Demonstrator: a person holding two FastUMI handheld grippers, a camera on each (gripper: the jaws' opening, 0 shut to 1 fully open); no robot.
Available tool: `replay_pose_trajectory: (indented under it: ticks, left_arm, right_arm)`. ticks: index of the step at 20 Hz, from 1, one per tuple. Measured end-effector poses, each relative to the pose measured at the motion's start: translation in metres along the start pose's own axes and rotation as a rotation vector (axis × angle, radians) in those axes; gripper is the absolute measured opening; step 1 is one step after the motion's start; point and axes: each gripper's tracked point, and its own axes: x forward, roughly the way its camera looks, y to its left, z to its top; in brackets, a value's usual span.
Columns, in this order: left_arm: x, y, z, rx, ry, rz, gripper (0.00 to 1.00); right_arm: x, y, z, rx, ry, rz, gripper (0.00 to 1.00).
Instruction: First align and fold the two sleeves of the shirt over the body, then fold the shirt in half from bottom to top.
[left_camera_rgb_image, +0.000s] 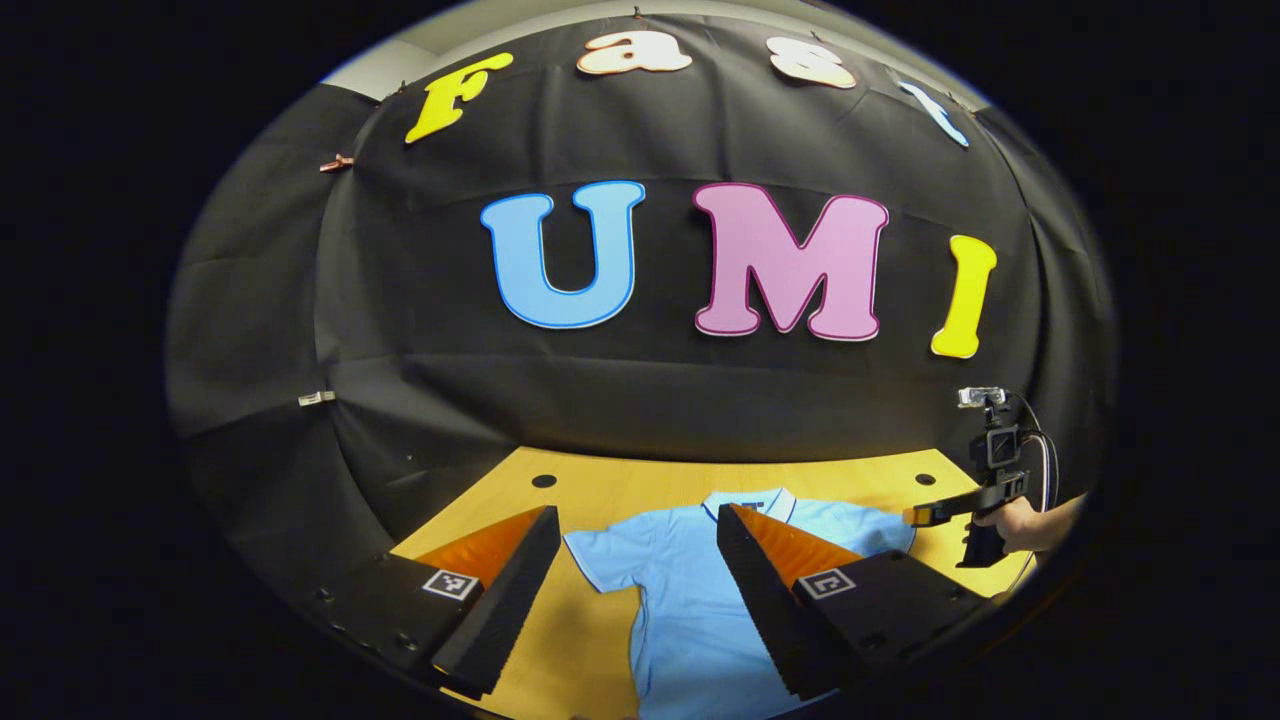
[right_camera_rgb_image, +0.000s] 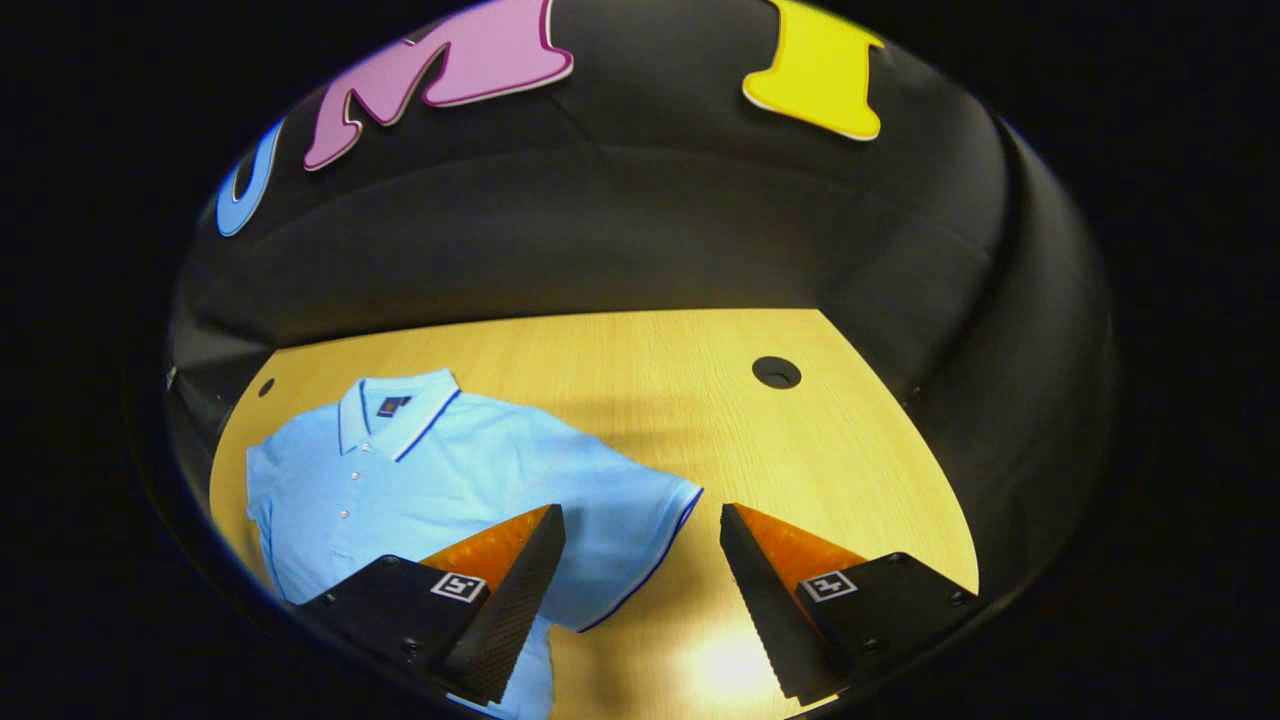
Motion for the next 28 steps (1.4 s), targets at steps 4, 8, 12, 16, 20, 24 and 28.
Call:
replay_pose_trajectory:
  ticks: [4, 8, 12, 16, 20, 24, 28]
  left_arm:
    - [0.007, -0.008, -0.012, -0.001, 0.035, -0.014, 1.0]
    - [0.009, -0.006, -0.016, -0.005, 0.05, -0.007, 1.0]
    - [0.01, -0.005, -0.02, 0.001, 0.059, -0.003, 1.0]
    - [0.011, -0.01, -0.022, 0.002, 0.055, -0.013, 1.0]
    - [0.01, -0.015, -0.025, -0.009, 0.045, -0.027, 1.0]
    - [0.0, -0.008, -0.029, -0.009, 0.044, -0.034, 1.0]
    - [-0.009, 0.009, -0.034, -0.031, 0.045, -0.032, 1.0]
  right_arm:
    - [0.039, -0.005, -0.015, 0.006, 0.052, -0.001, 0.98]
    - [0.058, -0.01, -0.02, 0.044, 0.068, -0.016, 0.99]
    - [0.058, -0.004, -0.02, 0.041, 0.074, 0.01, 0.92]
    - [0.059, 0.009, -0.021, 0.029, 0.081, 0.027, 0.15]
    - [0.054, 0.02, -0.022, -0.01, 0.089, 0.046, 0.05]
    - [0.041, 0.031, -0.005, -0.054, 0.049, 0.045, 0.06]
    - [0.023, 0.071, 0.023, -0.106, -0.004, 0.095, 0.05]
